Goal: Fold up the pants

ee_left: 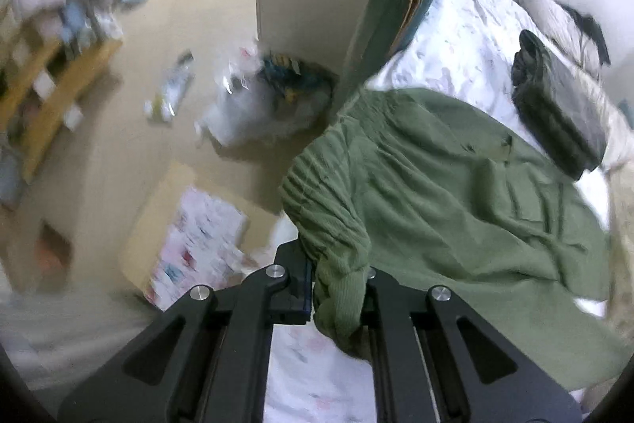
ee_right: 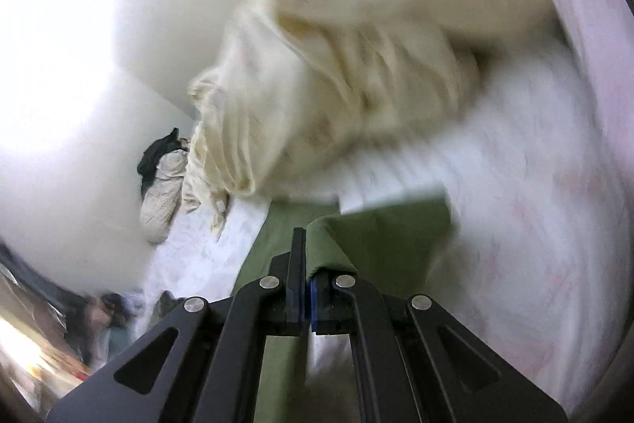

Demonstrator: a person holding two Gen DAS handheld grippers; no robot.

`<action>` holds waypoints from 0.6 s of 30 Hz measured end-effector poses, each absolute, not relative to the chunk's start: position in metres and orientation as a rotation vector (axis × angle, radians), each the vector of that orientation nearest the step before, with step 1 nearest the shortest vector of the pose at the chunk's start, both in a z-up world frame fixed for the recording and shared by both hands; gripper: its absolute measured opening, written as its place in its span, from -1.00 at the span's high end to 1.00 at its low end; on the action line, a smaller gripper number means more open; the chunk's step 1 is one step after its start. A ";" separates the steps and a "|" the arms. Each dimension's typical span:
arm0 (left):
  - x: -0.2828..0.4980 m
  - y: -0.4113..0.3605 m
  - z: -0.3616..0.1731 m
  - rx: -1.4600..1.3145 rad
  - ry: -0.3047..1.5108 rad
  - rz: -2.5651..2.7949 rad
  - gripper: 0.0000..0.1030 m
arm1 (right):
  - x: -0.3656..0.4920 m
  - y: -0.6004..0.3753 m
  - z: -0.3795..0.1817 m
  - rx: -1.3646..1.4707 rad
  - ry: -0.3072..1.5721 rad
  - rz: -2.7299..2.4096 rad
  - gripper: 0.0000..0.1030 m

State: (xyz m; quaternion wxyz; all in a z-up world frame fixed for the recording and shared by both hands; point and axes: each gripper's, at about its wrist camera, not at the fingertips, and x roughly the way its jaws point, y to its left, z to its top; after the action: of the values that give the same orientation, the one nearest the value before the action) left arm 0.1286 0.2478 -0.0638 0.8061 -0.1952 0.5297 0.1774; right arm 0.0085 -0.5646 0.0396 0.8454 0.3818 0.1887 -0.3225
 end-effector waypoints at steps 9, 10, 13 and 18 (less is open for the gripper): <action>0.166 0.244 -0.052 -0.400 1.168 0.320 0.91 | 0.063 -0.596 0.005 0.896 0.566 -0.636 0.99; 0.172 0.245 -0.049 -0.393 1.167 0.313 0.91 | 0.074 -0.597 0.006 0.887 0.577 -0.627 0.99; 0.192 0.240 -0.039 -0.340 1.151 0.300 0.91 | 0.107 -0.599 0.007 0.834 0.610 -0.605 0.99; 0.242 0.240 -0.040 -0.339 1.176 0.283 0.91 | 0.177 -0.604 0.008 0.760 0.667 -0.547 0.99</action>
State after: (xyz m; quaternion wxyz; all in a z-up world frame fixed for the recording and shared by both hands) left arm 0.2417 0.2400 -0.0398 0.8091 -0.1587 0.5501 0.1325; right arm 0.1775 -0.6038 0.0079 0.8391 0.3595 0.3156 -0.2589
